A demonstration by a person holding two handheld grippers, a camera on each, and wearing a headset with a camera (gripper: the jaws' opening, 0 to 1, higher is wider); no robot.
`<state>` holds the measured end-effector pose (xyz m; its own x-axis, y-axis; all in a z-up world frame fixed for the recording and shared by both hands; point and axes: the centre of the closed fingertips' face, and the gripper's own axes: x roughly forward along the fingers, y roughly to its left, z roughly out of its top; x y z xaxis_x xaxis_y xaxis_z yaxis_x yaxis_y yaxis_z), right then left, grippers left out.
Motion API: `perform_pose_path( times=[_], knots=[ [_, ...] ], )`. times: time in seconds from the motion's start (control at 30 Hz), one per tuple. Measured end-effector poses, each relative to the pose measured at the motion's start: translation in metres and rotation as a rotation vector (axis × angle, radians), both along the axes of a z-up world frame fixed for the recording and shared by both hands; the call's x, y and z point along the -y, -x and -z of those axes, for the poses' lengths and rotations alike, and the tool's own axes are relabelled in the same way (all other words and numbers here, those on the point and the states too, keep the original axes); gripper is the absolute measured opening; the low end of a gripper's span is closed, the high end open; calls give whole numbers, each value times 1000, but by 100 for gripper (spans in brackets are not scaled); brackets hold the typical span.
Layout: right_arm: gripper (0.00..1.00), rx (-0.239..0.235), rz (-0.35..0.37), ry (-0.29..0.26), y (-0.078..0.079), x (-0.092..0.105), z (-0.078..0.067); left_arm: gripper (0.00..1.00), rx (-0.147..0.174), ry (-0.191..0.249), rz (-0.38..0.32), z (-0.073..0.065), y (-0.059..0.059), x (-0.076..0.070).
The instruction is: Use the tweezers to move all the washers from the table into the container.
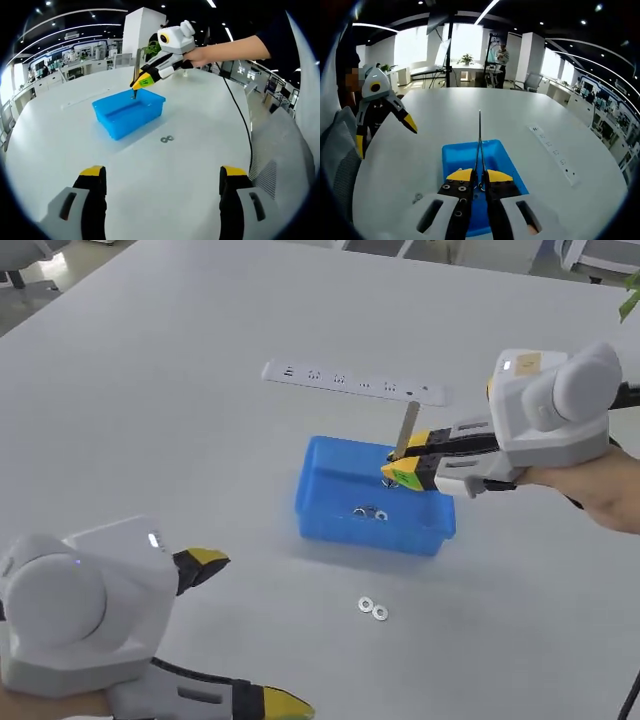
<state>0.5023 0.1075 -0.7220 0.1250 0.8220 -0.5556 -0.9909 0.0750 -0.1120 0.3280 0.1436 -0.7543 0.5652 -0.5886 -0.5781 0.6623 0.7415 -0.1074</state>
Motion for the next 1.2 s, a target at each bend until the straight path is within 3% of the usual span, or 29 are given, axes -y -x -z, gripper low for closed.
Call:
perform_pose_path(
  times=[0.43,1.2],
  knots=[
    [9,-45,25,11,-3,-1,28,99,-6,-14,12,0,-1,-2],
    [10,-102,53,3,-4,-3,41,98,-5,-38,23,-5,-1,-5]
  ],
)
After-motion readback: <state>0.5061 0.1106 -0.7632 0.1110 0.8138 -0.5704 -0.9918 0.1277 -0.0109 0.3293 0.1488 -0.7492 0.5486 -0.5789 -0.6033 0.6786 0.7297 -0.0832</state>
